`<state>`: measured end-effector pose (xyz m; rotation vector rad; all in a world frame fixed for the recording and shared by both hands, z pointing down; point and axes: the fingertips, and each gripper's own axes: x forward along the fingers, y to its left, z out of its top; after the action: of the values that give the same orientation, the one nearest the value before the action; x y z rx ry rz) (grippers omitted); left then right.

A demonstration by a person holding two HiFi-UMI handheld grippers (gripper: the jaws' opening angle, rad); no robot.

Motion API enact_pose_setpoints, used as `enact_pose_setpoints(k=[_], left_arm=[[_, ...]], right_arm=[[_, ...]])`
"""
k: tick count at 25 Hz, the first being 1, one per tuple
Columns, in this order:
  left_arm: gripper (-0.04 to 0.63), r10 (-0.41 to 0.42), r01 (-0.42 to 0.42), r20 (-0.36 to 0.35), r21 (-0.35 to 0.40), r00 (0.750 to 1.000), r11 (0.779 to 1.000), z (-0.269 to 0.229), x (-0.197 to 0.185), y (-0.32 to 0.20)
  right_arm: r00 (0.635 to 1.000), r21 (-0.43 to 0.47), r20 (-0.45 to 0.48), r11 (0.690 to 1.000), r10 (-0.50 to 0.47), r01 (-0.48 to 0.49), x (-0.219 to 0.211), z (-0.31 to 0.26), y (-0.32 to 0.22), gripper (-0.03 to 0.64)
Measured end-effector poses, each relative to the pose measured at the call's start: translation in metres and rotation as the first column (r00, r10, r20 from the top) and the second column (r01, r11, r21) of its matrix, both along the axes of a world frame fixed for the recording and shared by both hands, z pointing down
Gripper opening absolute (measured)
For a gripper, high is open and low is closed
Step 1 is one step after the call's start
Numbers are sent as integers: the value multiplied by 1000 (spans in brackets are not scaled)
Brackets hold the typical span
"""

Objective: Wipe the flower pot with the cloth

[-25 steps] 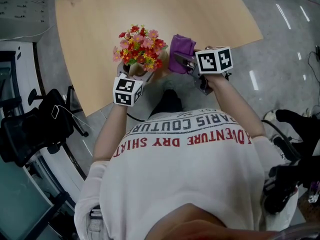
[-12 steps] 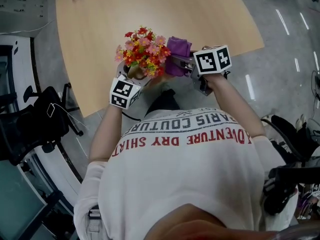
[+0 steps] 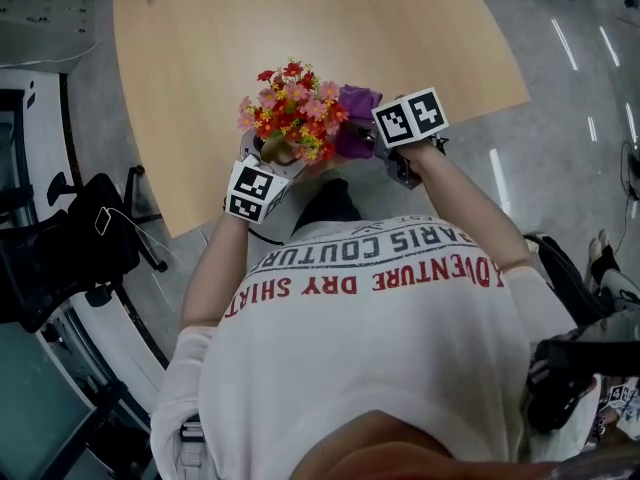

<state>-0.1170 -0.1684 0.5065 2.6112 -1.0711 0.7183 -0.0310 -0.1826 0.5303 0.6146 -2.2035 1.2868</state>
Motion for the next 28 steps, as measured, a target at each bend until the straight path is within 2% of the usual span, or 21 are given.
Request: enact_pose_setpoints(k=[5, 12, 15, 19, 23, 28], left_arm=[[416, 20, -20, 12, -5, 1000, 1000, 8, -1, -1], [416, 29, -29, 29, -7, 999, 1000, 7, -1, 0], [418, -12, 11, 20, 27, 1000, 1000, 5, -1, 0], [430, -132, 133, -56, 29, 990, 991, -2, -5, 6], [430, -276, 280, -101, 26, 956, 960, -9, -5, 15], [430, -454, 459, -95, 35, 886, 888, -11, 6, 26]], right_arm=[[999, -16, -48, 1000, 2, -3, 1, 13, -3, 60], [999, -15, -30, 1000, 27, -27, 5, 14, -3, 60], [998, 24, -8, 998, 56, -56, 11, 6, -6, 60], [997, 67, 16, 994, 81, -81, 23, -3, -3, 60], [994, 90, 39, 990, 105, -108, 34, -12, 7, 60], [991, 93, 65, 988, 113, -119, 44, -19, 28, 60]])
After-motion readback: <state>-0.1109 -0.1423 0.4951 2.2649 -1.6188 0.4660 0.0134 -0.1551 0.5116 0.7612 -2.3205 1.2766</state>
